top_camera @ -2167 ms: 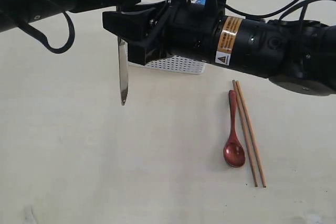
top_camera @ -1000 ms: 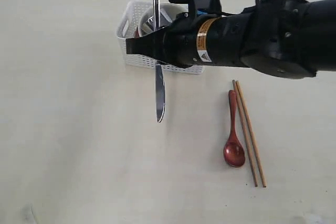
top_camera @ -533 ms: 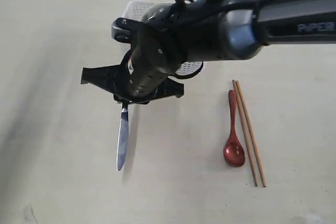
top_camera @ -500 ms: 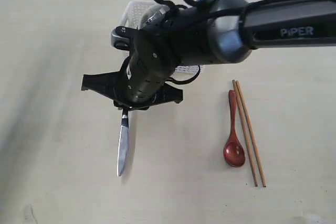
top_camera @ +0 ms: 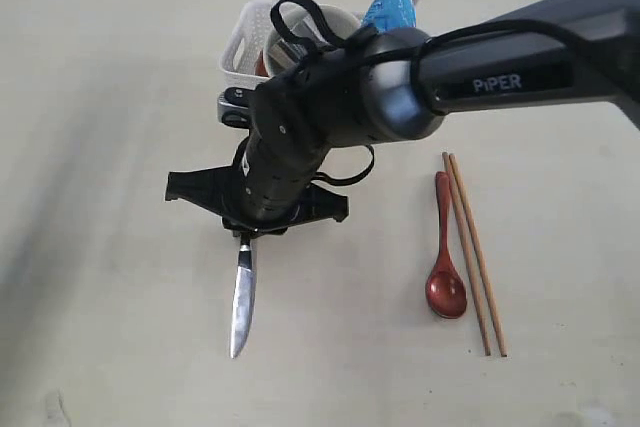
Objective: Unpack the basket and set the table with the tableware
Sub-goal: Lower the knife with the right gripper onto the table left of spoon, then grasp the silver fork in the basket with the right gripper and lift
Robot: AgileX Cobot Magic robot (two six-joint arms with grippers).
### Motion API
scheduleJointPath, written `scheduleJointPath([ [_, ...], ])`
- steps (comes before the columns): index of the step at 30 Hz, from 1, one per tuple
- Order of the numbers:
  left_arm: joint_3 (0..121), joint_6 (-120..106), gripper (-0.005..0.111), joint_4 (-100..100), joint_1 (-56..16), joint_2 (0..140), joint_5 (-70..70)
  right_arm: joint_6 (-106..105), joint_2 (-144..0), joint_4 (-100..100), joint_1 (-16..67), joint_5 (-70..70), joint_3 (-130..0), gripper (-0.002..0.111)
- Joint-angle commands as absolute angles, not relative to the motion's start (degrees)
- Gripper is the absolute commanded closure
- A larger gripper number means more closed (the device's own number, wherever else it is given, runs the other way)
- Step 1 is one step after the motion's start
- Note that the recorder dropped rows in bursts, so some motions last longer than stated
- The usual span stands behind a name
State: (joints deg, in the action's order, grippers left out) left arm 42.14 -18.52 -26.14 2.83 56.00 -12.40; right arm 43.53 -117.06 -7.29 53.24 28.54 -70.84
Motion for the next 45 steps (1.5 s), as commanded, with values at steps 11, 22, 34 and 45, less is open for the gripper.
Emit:
scheduleJointPath([
  [11,42.2,-18.3,0.045,-26.3,2.9,55.6,-12.4,43.2,-118.2,-7.5,53.3,28.0,-71.2,0.07],
  [22,42.2,-18.3,0.045,-26.1,2.9,55.6,-12.4,43.1,-112.2,-7.1,52.8,28.4,-71.3,0.062],
  [34,42.2,-18.4,0.045,-26.1,2.9,55.6,-12.8,45.1,-82.4,23.9,52.8,37.4,-71.4,0.062],
  [45,42.9,-18.4,0.045,-27.9,1.5,60.7,-7.2,52.0,-69.1,52.5,46.5,52.1,-69.3,0.062],
])
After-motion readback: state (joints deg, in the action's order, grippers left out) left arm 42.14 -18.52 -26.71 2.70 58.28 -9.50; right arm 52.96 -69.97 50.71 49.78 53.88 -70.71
